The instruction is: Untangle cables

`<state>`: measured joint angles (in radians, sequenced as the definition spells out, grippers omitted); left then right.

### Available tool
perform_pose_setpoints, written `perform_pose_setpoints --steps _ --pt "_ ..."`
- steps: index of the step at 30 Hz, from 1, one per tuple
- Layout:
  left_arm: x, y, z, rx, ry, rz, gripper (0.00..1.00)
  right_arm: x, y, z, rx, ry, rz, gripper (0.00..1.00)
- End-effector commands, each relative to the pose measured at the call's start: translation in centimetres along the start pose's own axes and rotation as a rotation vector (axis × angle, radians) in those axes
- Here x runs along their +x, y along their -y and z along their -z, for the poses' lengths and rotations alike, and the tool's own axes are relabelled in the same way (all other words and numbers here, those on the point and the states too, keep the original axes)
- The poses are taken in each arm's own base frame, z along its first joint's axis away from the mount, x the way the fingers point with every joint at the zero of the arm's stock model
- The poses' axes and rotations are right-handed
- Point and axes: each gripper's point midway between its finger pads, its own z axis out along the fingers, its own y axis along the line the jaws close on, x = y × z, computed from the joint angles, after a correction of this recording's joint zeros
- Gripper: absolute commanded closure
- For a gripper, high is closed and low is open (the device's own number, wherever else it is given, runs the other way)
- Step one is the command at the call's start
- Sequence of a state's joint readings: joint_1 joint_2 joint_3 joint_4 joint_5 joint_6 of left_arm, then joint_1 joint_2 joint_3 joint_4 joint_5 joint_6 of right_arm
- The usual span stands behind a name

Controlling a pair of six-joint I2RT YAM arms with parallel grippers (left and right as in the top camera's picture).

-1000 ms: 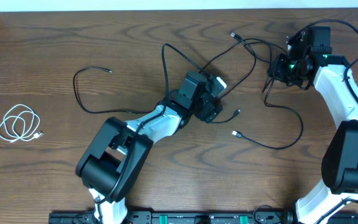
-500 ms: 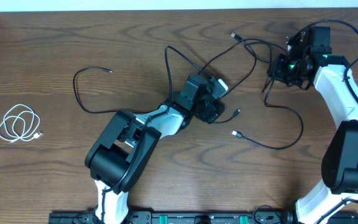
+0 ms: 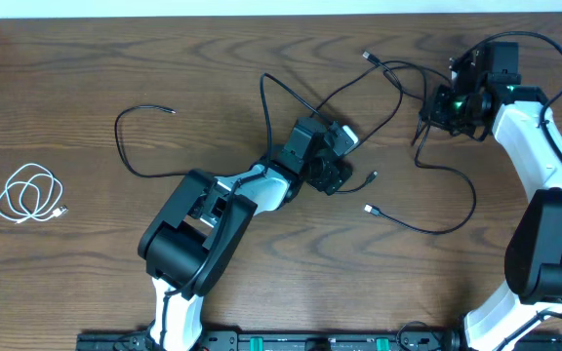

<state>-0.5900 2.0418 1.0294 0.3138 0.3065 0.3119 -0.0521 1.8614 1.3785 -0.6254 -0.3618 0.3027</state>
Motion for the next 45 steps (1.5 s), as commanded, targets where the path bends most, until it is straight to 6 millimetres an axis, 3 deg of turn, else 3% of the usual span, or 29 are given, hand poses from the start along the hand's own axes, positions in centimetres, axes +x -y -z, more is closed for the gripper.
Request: perform_pose_setpoints --steps 1,3,9,18,22,26,35,37,41,45 --pt "2.2 0.3 -1.2 0.016 -0.057 0.009 0.18 -0.7 -0.4 0.7 0.004 0.025 0.025 0.99" --pt "2.3 0.3 -1.2 0.016 -0.058 0.009 0.20 -0.7 -0.4 0.7 0.004 0.025 0.025 0.99" --pt "2.2 0.3 -1.2 0.015 -0.055 0.008 0.40 -0.7 -0.4 0.7 0.004 0.025 0.025 0.99" --pt "2.2 0.3 -1.2 0.014 -0.055 0.008 0.91 -0.7 -0.4 0.7 0.004 0.025 0.026 0.99" --pt "2.0 0.2 -1.1 0.013 -0.052 0.008 0.93 -0.7 -0.3 0.7 0.004 0.025 0.025 0.99" --pt "0.7 0.1 -0.3 0.006 -0.023 0.000 0.92 -0.8 -0.4 0.7 0.004 0.025 0.026 0.99" --pt "-6.5 -0.4 5.2 -0.044 0.136 -0.032 0.92 -0.7 -0.3 0.7 0.004 0.025 0.025 0.99" --pt "-8.1 -1.2 6.8 -0.096 0.172 -0.039 0.93 -0.7 -0.3 0.7 0.004 0.025 0.025 0.99" --pt "-10.5 -4.6 10.6 -0.319 0.217 -0.031 0.92 -0.7 -0.3 0.7 0.004 0.025 0.025 0.99" --pt "-10.9 -7.3 13.8 -0.480 0.209 -0.003 0.92 -0.8 -0.4 0.7 0.004 0.026 0.026 0.99"
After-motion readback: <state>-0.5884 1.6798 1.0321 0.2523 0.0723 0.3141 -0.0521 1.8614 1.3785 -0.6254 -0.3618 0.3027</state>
